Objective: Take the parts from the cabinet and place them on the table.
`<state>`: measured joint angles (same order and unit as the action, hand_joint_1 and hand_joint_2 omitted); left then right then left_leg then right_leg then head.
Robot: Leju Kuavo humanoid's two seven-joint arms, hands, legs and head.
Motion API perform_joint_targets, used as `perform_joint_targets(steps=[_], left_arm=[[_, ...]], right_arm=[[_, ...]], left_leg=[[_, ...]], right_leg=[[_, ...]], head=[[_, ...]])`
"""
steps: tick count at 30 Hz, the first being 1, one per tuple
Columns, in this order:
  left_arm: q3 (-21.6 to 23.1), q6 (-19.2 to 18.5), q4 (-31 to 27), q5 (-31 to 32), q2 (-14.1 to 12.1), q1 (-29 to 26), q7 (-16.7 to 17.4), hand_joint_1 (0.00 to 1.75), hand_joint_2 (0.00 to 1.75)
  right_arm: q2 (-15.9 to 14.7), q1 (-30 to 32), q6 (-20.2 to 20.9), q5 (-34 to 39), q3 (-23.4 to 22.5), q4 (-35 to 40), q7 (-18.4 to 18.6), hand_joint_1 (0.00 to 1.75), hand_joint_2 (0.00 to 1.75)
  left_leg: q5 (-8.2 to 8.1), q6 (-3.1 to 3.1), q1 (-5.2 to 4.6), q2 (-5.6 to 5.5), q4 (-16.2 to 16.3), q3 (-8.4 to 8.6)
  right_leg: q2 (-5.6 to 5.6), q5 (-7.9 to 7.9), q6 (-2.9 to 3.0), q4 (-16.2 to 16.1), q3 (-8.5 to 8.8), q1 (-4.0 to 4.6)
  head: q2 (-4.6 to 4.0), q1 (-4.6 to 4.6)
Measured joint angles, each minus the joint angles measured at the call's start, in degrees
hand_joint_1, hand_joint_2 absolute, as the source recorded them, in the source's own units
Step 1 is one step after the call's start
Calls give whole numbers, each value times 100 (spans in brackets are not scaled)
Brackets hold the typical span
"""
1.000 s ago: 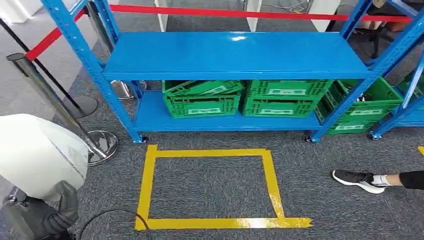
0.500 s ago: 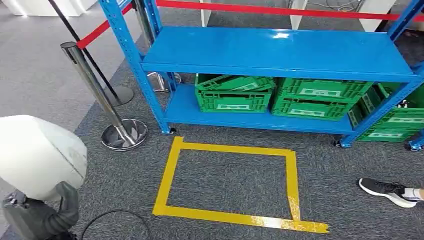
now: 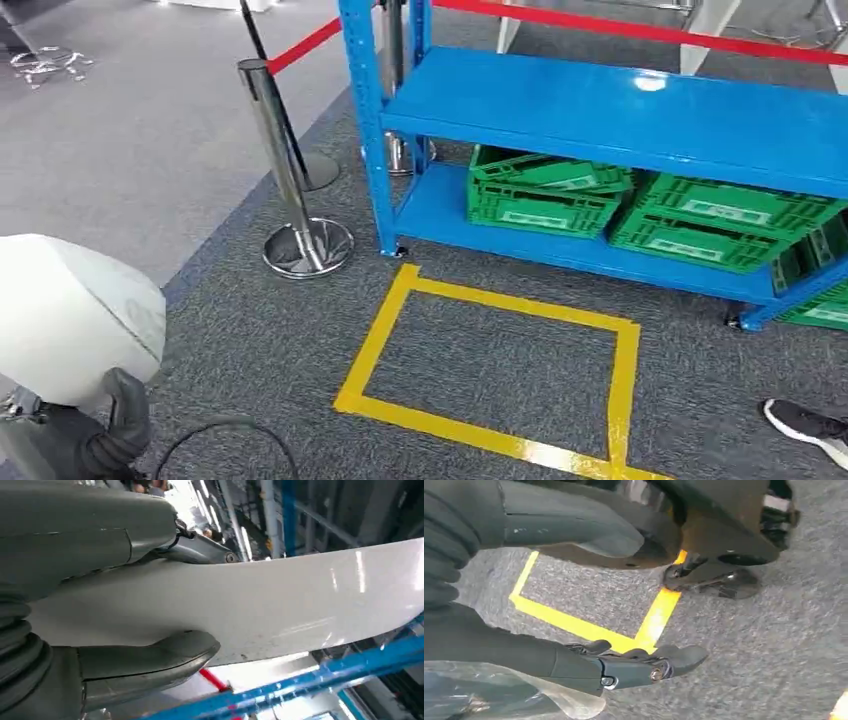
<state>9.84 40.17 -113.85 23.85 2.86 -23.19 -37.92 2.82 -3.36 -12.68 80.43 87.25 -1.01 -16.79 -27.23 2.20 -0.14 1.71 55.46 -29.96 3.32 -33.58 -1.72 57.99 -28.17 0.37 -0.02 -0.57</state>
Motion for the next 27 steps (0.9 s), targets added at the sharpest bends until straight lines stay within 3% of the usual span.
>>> perform_joint_targets(steps=[1, 2, 3, 4, 5, 7, 8, 9, 10, 13, 14, 15, 16, 18, 19, 20, 21, 22, 23, 24, 25, 27], left_arm=[[-4, 0, 0, -9, 4, 19, 0, 175, 175], [-4, 0, 0, -13, 4, 20, 0, 175, 175], [-2, -2, 0, -15, 4, 15, -4, 175, 175], [-2, -2, 0, -24, 7, 13, -9, 175, 175], [-2, -2, 0, -50, 4, 13, -15, 175, 175], [-2, -2, 0, -59, 4, 14, -33, 175, 175], [-2, -2, 0, -63, 4, 17, -37, 175, 175], [-4, -2, 0, -70, 4, 16, -44, 175, 175], [0, -4, -2, -76, 2, 33, -48, 175, 175], [-4, -2, -4, -87, 0, 10, -52, 175, 175], [-4, -2, -4, -90, -2, 9, -52, 175, 175], [-4, 0, -7, -94, 0, 7, -52, 175, 175], [-4, 0, -7, -96, -2, 24, -52, 175, 175], [-2, -2, -7, -103, -2, 30, -52, 175, 175], [-2, -2, -7, -103, -4, 27, -52, 175, 175], [-4, -2, -6, -105, -7, 26, -52, 175, 175], [-4, -2, -7, -105, -9, 26, -52, 175, 175], [-4, -2, -7, -105, -9, 26, -52, 175, 175], [-2, -2, -6, -105, -9, 27, -52, 175, 175], [-4, -2, -6, -105, -9, 38, -52, 175, 175], [-4, -2, -7, -105, -9, 44, -52, 175, 175], [-9, 0, -17, -107, -11, 34, -52, 175, 175]], right_arm=[[0, 13, 0, 0, 0, 0, -4, 0, 175], [0, 15, 0, 9, 2, 0, 0, 0, 175], [-4, 30, 0, 2, 4, 0, 4, 0, 175], [-4, 49, -2, 13, 4, -2, 19, 0, 175], [-7, 63, 0, 11, 7, -2, 20, 0, 175], [-9, 67, 2, 9, 11, -2, 17, 0, 175], [-9, 64, 9, 7, 13, -2, 17, 0, 175], [-7, 65, 20, 7, 15, 0, 17, 0, 175], [-4, 77, 35, 7, 17, 0, 17, 0, 175], [-4, 72, 35, 4, 22, 0, 15, 0, 175], [7, 72, 35, 7, 22, 2, 15, 0, 175], [2, 62, 33, 11, 22, 0, 11, 0, 175], [2, 65, 33, 9, 22, 0, 7, 0, 175], [2, 83, 33, 15, 22, -2, 7, 0, 175], [-6, 81, 31, 15, 22, -6, 9, 0, 175], [-9, 76, 31, 15, 22, -9, 9, 0, 175], [-9, 65, 31, 15, 22, -13, 9, 0, 175], [-11, 53, 31, 15, 22, -15, 9, 0, 175], [-11, 45, 31, 15, 22, -17, 9, 0, 175], [-11, 41, 31, 15, 22, -20, 7, 0, 175], [-13, 41, 28, 15, 22, -22, 7, 0, 175], [-24, 37, 24, 20, 20, -28, 2, 0, 175]], left_leg=[[14, 21, -2, -62, 1, -36], [24, 35, -14, -128, 4, -54], [30, 41, -24, -200, 9, -63], [48, 38, -29, -274, 23, -71], [50, 35, -29, -360, 41, -75], [49, 27, -23, -511, 110, -92], [40, 12, -19, -579, 149, -105], [48, -17, -29, -633, 178, -158], [67, -45, -44, -722, 278, -244], [186, -195, -10, -927, 281, -388], [122, -207, -8, -842, 329, -419], [-85, -247, -34, -486, 489, -505], [-377, -298, -11, -319, 847, -634], [-878, -358, 44, -239, 1758, -913], [-994, -380, 66, -237, 2026, -955], [-977, -388, 84, -232, 2019, -871], [-846, -392, 98, -213, 1722, -629], [-659, -386, 100, -166, 1192, -268], [-483, -371, 98, -69, 599, 133], [-509, -344, 82, 198, 95, 447], [-459, -287, 40, 174, 82, 413], [-399, -186, -11, 88, 103, 352]], right_leg=[[-205, -214, -2, 449, -201, -18], [-298, -425, -5, 951, -431, -29], [-330, -580, -9, 1383, -635, -31], [-337, -595, -13, 1585, -738, -30], [-339, -456, -11, 1503, -706, -31], [-408, 87, -6, 660, -326, -49], [-563, 334, -3, 174, -108, -71], [-945, 238, -4, 30, -39, -110], [-991, 267, -12, -86, -36, -134], [-785, 286, 69, -21, -61, -93], [-660, 346, 142, -66, -104, -148], [-584, 372, 186, -66, -129, -128], [-473, 396, 220, -63, -167, -110], [-259, 446, 244, -42, -267, -77], [-158, 474, 244, -30, -321, -64], [-67, 504, 244, -15, -378, -50], [22, 535, 241, -2, -441, -38], [93, 567, 234, 7, -487, -32], [144, 591, 220, 8, -516, -29], [202, 627, 196, 11, -519, -22], [243, 653, 162, 10, -529, 3], [322, 726, 85, -2, -535, -45]], head=[[0, 17], [0, 13], [0, 11], [0, 17], [0, 9], [0, 11], [0, 15], [0, 13], [0, -3], [0, 4], [0, 13], [0, -26], [0, -66], [0, -65], [0, -61], [0, -64], [0, -61], [0, -61], [0, -63], [0, -61], [0, -41], [0, -44]])
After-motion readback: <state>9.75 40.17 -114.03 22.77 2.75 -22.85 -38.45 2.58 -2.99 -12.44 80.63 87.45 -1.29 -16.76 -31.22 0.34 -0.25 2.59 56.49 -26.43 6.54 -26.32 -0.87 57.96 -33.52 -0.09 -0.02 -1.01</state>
